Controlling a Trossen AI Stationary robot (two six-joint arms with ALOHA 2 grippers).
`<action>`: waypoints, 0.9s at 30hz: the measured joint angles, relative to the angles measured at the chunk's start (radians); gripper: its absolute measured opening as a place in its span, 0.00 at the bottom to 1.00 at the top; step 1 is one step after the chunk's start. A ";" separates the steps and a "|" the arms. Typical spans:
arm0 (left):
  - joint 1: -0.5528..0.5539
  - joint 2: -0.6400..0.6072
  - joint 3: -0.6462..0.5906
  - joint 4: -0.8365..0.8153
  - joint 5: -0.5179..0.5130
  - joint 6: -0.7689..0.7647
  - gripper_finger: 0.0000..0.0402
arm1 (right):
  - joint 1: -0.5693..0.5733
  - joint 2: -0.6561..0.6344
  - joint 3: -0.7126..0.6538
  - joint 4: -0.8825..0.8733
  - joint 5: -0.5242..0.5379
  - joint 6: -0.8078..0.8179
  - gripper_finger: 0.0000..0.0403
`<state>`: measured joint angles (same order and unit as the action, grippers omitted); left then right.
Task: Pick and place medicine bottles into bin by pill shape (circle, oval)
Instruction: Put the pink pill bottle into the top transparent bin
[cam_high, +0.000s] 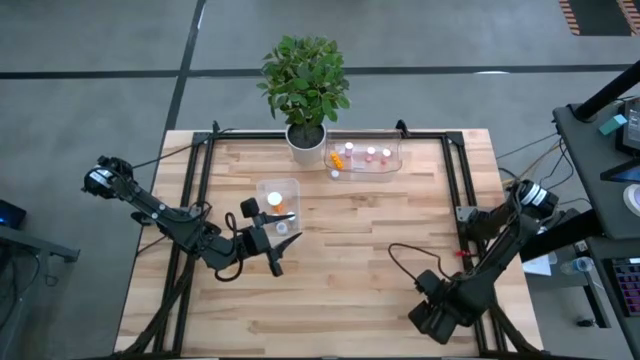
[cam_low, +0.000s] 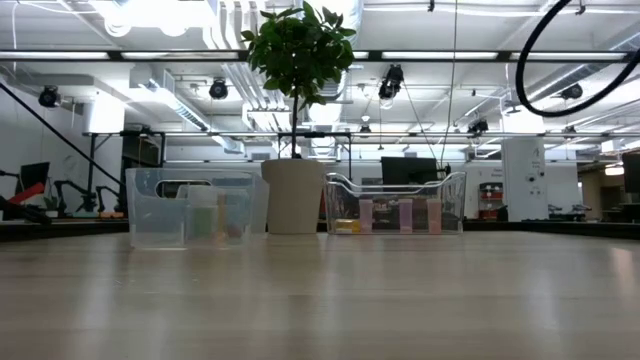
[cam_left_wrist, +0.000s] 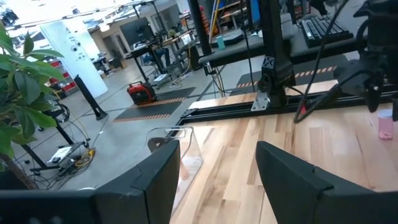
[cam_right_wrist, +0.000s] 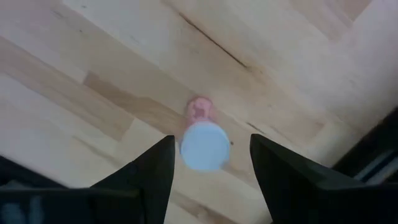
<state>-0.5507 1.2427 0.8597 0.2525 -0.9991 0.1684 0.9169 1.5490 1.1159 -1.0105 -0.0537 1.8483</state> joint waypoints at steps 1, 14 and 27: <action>0.000 0.000 0.000 0.000 0.000 0.000 0.49 | 0.000 0.008 -0.006 0.013 0.002 -0.001 0.50; -0.037 -0.086 -0.020 -0.018 -0.001 0.030 0.49 | -0.016 -0.026 -0.021 0.029 0.047 -0.010 0.21; -0.071 -0.423 -0.300 0.027 -0.001 0.040 0.49 | -0.671 -0.313 0.137 -0.180 0.274 -0.789 0.24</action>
<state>-0.6220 0.8192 0.5599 0.2794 -1.0003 0.2085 0.2456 1.2356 1.2531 -1.1901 0.2206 1.0593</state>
